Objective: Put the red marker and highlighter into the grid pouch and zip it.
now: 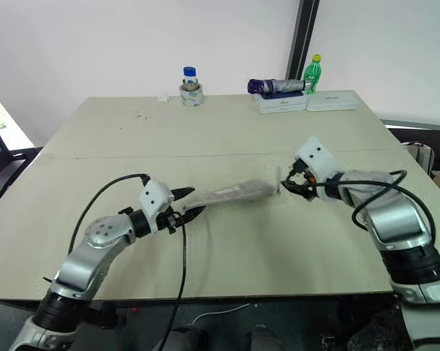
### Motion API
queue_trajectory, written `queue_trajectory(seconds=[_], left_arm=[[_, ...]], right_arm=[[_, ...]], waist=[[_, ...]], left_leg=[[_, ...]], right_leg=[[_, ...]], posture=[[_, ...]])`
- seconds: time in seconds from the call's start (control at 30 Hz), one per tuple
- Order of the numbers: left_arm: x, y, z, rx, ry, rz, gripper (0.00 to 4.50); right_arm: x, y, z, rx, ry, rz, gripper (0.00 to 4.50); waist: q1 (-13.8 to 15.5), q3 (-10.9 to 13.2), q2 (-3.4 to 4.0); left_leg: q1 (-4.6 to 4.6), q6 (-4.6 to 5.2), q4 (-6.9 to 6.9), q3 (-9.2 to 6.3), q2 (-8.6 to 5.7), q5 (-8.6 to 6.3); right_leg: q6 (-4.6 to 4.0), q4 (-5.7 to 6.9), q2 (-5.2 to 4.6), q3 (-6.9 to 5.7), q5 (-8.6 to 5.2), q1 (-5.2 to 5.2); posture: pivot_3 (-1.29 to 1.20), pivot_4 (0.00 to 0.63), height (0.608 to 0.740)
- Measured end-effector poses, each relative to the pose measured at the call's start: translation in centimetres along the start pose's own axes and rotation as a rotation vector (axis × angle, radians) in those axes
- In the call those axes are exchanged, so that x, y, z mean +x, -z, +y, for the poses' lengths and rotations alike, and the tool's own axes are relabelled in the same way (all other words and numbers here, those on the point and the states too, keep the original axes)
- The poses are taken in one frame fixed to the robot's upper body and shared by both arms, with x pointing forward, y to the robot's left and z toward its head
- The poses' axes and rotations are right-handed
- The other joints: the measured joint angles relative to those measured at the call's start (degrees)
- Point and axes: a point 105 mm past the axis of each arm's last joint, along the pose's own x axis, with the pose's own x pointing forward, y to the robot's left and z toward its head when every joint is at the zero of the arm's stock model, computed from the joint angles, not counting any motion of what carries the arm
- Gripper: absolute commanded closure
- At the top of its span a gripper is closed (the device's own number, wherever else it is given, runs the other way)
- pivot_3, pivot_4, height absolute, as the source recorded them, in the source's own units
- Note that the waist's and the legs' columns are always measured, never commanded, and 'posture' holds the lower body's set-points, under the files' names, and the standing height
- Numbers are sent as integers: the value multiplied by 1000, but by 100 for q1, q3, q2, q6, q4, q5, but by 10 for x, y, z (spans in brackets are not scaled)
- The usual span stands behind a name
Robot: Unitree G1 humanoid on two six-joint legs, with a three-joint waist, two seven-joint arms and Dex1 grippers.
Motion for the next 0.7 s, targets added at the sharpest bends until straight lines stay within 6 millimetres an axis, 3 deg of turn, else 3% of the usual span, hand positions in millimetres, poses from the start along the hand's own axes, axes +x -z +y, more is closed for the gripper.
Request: queue_trajectory(seconds=[0.1,0.23,0.5,0.7], left_arm=[[-19,6,1,-35,3,42,1987],[-45,18,16,-65,-79,97,1987],[-97,37,50,-102,-299,182,1987],[-109,44,50,-131,-327,201,1987]], right_arm=[[-17,11,-3,-6,-26,0,1648],[-29,28,-2,-1,-52,22,1648],[-40,33,-15,42,0,-57,1648],[-39,33,-13,85,-16,-106,1648]], waist=[[-4,0,0],[-5,0,1],[2,0,1],[4,0,1]], left_leg=[[1,1,-3,0,3,-1],[6,3,-2,-1,3,-2],[7,4,-1,-1,3,-3],[7,5,-1,-1,3,-4]], right_leg=[[-1,0,1,-1,0,0],[-1,0,1,-1,0,7],[-1,-2,1,-1,0,10],[-1,-2,-1,-2,0,12]], posture=[[0,150,740],[0,150,740],[0,150,740],[0,150,740]])
